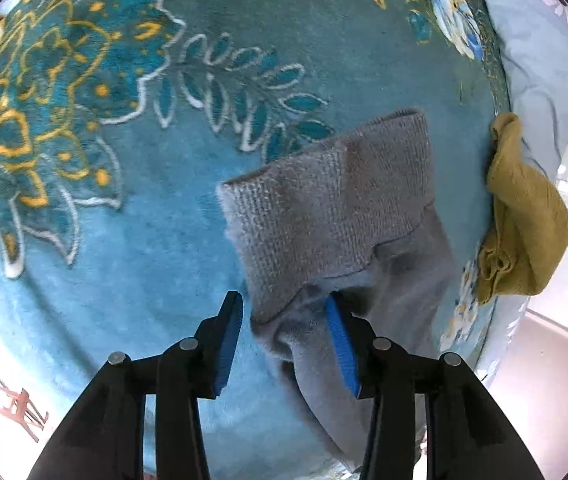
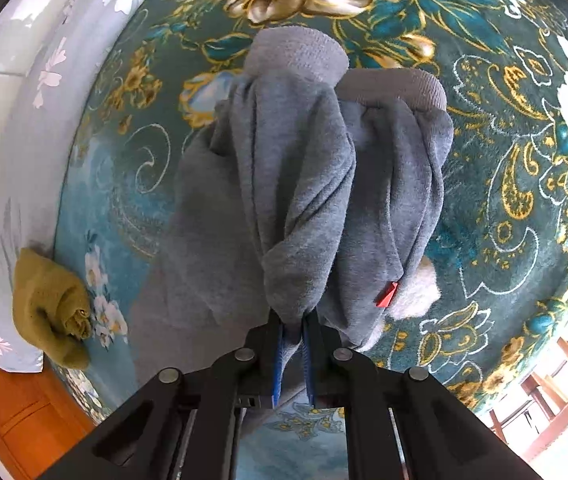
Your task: Fold clothes
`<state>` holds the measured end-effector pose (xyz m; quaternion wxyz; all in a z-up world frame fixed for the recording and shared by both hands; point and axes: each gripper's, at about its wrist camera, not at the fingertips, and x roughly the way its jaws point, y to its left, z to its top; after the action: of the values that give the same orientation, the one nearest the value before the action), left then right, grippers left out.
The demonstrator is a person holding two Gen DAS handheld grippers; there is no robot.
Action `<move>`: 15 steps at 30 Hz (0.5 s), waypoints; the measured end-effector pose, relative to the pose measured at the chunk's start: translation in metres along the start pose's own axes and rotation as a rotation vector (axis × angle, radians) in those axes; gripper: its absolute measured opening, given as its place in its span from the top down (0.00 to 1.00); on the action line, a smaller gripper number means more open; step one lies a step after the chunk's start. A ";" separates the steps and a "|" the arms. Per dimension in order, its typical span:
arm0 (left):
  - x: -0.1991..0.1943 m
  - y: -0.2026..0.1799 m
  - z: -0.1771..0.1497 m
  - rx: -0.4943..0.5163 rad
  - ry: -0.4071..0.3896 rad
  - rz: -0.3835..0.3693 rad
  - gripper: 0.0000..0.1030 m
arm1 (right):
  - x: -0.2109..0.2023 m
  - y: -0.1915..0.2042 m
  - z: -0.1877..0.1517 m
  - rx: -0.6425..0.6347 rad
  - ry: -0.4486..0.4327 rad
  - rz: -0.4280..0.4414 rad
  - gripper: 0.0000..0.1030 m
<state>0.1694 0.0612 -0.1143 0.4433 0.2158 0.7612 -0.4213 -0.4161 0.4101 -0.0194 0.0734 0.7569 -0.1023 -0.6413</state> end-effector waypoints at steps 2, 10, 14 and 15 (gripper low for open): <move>0.004 0.001 0.001 -0.026 -0.008 -0.006 0.77 | 0.000 0.001 0.000 -0.001 -0.001 -0.001 0.90; -0.052 -0.076 0.021 0.181 -0.124 -0.116 0.87 | -0.007 0.008 -0.008 -0.003 -0.015 0.042 0.90; -0.106 -0.105 0.038 0.314 -0.239 -0.214 0.87 | -0.005 0.021 -0.028 -0.047 -0.003 0.116 0.89; -0.107 -0.102 0.045 0.331 -0.246 -0.169 0.86 | 0.001 0.026 -0.035 -0.060 0.010 0.119 0.89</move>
<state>0.1755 -0.0278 0.0117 0.4545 0.1681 0.6371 -0.5994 -0.3834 0.3845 -0.0080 0.1345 0.7500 -0.1274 -0.6350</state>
